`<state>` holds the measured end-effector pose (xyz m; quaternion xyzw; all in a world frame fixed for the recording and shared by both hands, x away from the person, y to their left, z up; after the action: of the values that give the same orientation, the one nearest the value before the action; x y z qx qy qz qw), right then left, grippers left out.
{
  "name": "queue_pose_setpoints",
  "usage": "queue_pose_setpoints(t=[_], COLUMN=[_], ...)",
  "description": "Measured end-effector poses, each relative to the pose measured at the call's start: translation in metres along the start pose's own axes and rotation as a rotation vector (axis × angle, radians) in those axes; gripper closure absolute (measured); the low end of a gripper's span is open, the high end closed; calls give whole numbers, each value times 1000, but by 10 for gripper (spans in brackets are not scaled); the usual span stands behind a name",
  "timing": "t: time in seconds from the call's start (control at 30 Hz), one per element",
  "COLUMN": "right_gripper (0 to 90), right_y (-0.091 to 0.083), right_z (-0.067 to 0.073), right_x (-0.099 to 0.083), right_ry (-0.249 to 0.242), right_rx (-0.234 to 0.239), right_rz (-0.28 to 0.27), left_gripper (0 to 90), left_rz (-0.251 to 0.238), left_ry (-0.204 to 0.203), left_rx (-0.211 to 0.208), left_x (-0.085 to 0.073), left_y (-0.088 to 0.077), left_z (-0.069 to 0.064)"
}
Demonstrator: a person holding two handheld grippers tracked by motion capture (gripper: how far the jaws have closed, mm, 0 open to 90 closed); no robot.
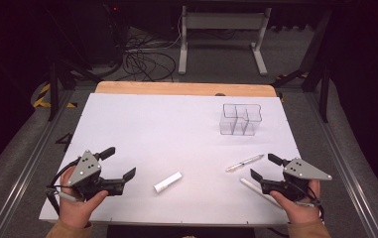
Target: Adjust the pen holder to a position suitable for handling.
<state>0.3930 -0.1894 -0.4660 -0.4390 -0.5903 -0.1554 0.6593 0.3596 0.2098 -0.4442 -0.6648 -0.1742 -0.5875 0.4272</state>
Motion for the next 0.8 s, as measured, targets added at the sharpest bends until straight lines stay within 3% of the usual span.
queue_pose_setpoints(t=[0.13,0.43,0.8], right_gripper=[204,199,299], right_y=[-1,0,4], right_z=[1,1,7], right_x=[2,2,7], right_ry=[-13,-21,-55], right_rx=[7,-8,30], right_rz=[-8,-4,32], left_gripper=[103,106,106], left_rz=[7,4,12], left_ry=[28,23,33], left_rx=[28,24,29], left_x=[0,-1,-1], left_y=[-1,-2,0], left_z=[2,2,1])
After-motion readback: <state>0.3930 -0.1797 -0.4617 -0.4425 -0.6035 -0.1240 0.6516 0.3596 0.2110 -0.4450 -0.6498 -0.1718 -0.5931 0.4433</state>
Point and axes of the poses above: each handheld gripper's, and its own axes: y roughly forward along the jaws, x roughly out of its top, z roughly to its left, the point moved 10 cm from there along y, roughly forward along the jaws, and after that the axes turned 3 degrees about z, right-handed, at the moved point
